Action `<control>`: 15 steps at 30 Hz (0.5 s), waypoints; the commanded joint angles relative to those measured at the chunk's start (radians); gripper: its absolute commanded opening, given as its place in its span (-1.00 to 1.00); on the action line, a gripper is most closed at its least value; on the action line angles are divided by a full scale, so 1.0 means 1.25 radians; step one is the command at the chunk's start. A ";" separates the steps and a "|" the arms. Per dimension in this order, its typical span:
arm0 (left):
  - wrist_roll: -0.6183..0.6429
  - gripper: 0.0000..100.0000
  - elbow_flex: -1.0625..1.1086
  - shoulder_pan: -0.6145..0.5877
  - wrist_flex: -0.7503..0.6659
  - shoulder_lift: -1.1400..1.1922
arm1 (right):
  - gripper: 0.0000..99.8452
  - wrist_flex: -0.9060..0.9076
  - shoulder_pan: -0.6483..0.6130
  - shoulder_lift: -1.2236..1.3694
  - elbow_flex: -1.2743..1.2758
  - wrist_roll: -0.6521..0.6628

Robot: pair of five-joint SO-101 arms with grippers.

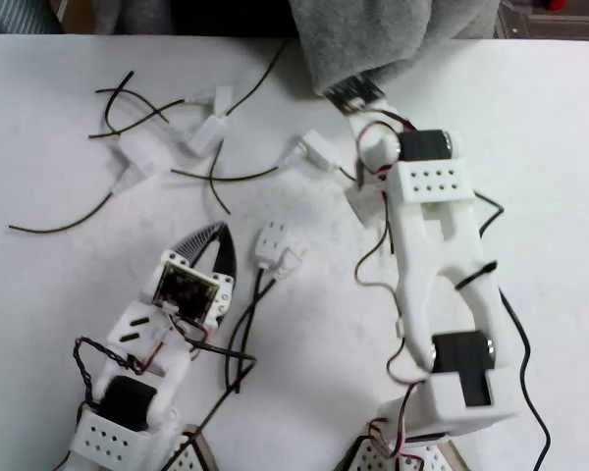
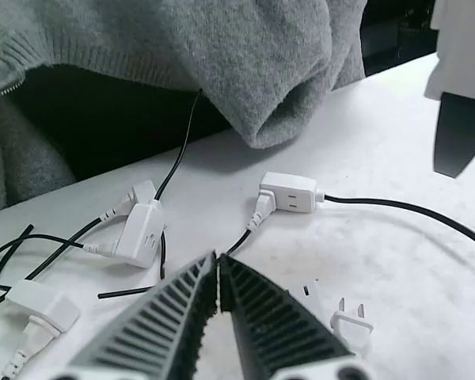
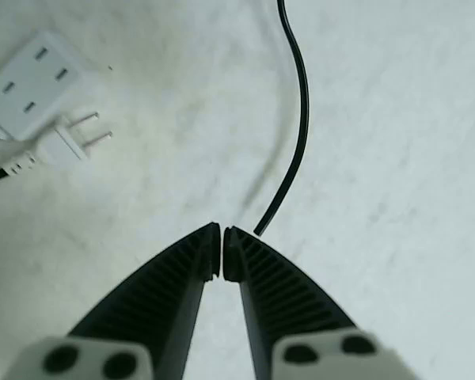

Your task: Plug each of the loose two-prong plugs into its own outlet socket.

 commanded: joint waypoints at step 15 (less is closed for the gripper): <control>0.005 -0.87 -0.476 -0.004 -0.027 0.811 | -0.96 -0.401 0.147 0.062 0.383 -0.122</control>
